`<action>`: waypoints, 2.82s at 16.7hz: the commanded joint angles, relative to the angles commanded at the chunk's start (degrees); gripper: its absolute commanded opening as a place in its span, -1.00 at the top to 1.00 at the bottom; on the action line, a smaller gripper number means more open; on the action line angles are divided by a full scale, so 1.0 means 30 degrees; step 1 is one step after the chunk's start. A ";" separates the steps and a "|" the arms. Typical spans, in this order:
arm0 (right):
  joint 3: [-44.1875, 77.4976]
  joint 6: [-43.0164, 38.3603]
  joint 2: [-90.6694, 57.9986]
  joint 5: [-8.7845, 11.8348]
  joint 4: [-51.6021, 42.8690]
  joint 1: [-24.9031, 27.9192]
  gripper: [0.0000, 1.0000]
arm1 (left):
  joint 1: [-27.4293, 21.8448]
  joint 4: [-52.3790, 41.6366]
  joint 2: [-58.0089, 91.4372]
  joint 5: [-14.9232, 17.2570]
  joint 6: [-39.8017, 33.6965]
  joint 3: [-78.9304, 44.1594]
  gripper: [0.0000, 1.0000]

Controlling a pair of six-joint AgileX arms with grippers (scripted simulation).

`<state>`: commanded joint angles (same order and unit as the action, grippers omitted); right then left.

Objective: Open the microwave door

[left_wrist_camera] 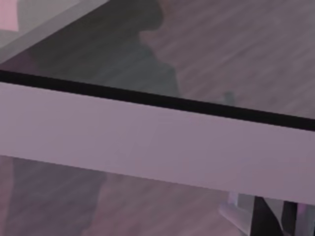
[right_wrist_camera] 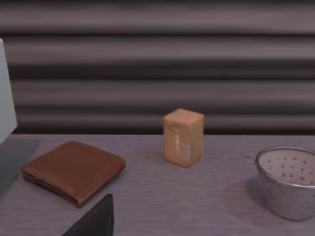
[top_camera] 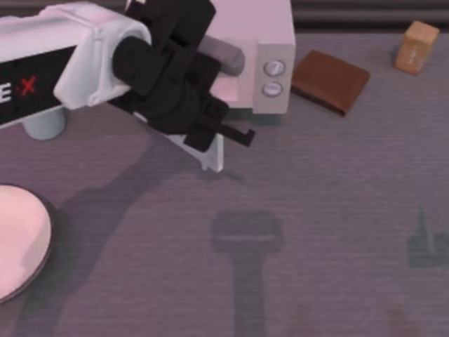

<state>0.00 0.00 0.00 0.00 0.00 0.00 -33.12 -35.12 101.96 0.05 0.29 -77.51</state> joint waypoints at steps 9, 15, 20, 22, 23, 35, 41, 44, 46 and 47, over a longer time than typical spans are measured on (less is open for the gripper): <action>0.0000 0.0000 0.0000 0.0000 0.0000 0.0000 -1.00 | 0.0000 0.0000 0.0000 0.0000 0.0000 0.0000 1.00; 0.0000 0.0000 0.0000 0.0000 0.0000 0.0000 -1.00 | -0.0078 0.0007 0.0028 0.0152 -0.0005 0.0077 1.00; 0.0000 0.0000 0.0000 0.0000 0.0000 0.0000 -1.00 | 0.0611 0.0032 -0.0797 0.1132 0.1870 0.1029 1.00; 0.0000 0.0000 0.0000 0.0000 0.0000 0.0000 -1.00 | 0.0900 0.0062 -0.1147 0.1527 0.2603 0.1387 1.00; 0.0000 0.0000 0.0000 0.0000 0.0000 0.0000 -1.00 | 0.0982 0.0079 -0.1255 0.1640 0.2812 0.1480 1.00; 0.0000 0.0000 0.0000 0.0000 0.0000 0.0000 -1.00 | 0.1004 0.0085 -0.1284 0.1670 0.2866 0.1503 1.00; 0.0000 0.0000 0.0000 0.0000 0.0000 0.0000 -1.00 | 0.1004 0.0085 -0.1284 0.1670 0.2866 0.1503 1.00; 0.0000 0.0000 0.0000 0.0000 0.0000 0.0000 -1.00 | 0.1004 0.0085 -0.1284 0.1670 0.2866 0.1503 1.00; 0.0000 0.0000 0.0000 0.0000 0.0000 0.0000 -1.00 | 0.1004 0.0085 -0.1284 0.1670 0.2866 0.1503 1.00; 0.0000 0.0000 0.0000 0.0000 0.0000 0.0000 -1.00 | 0.1004 0.0085 -0.1284 0.1670 0.2866 0.1503 1.00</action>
<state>0.00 0.00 0.00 0.00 0.00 0.00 -30.11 -34.86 98.11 5.06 8.89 -73.00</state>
